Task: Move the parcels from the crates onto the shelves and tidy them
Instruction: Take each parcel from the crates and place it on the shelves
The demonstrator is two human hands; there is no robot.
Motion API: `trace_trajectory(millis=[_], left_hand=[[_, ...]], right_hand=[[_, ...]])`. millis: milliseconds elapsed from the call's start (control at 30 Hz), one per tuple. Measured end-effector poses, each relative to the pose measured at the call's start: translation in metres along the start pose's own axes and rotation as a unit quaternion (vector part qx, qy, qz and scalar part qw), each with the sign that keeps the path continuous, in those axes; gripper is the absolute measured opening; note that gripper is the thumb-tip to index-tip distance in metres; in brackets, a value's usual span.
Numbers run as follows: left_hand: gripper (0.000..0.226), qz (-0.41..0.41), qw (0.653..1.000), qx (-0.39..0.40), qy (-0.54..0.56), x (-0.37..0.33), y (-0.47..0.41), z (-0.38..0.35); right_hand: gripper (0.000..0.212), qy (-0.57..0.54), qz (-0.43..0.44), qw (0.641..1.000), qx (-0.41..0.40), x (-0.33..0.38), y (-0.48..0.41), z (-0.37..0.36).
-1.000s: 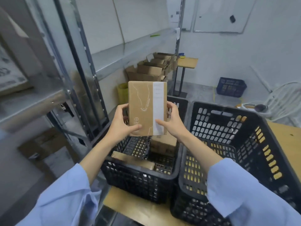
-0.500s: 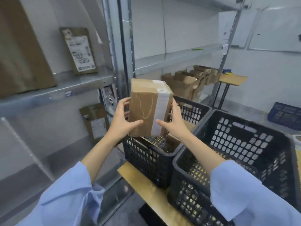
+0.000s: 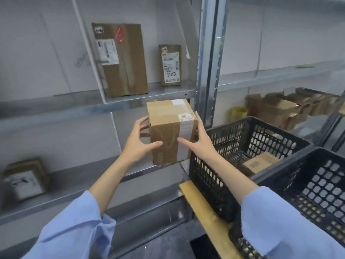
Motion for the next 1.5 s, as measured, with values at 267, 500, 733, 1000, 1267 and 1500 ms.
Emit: trace_trajectory(millis=[267,500,733,1000,1267,1500], left_hand=[[0.115,0.054,0.997,-0.061,-0.003,0.022,0.05,0.084],[0.102,0.077,0.989,-0.112,-0.055,0.047,0.096,0.169],[0.089,0.072,0.987,-0.142,-0.014,0.07,0.147,0.23],[0.084,0.061,0.984,-0.168,0.009,0.088,0.192,0.264],[0.091,0.068,0.977,-0.191,-0.065,0.095,0.22,0.282],[0.077,0.062,0.977,-0.205,0.001,0.096,0.234,0.294]], right_hand=[[0.099,-0.009,0.003,0.998,0.067,0.036,-0.003,-0.093],[0.091,-0.061,0.019,0.99,0.125,0.08,0.016,-0.178],[0.08,-0.118,0.007,0.979,0.165,0.106,0.054,-0.239],[0.09,-0.081,0.018,0.981,0.177,0.119,0.093,-0.279],[0.107,0.012,0.067,0.983,0.171,0.139,0.111,-0.302],[0.091,-0.029,0.062,0.982,0.174,0.15,0.118,-0.315]])
Point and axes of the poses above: each hand's wrist, its own y-axis away from the middle knuckle, its own z-axis out of the back of the hand, x = y × z, the point moved 5 cm from there along -y, towards the middle knuckle, and after that the axes turned 4 degrees about z, right-handed, at the moved point
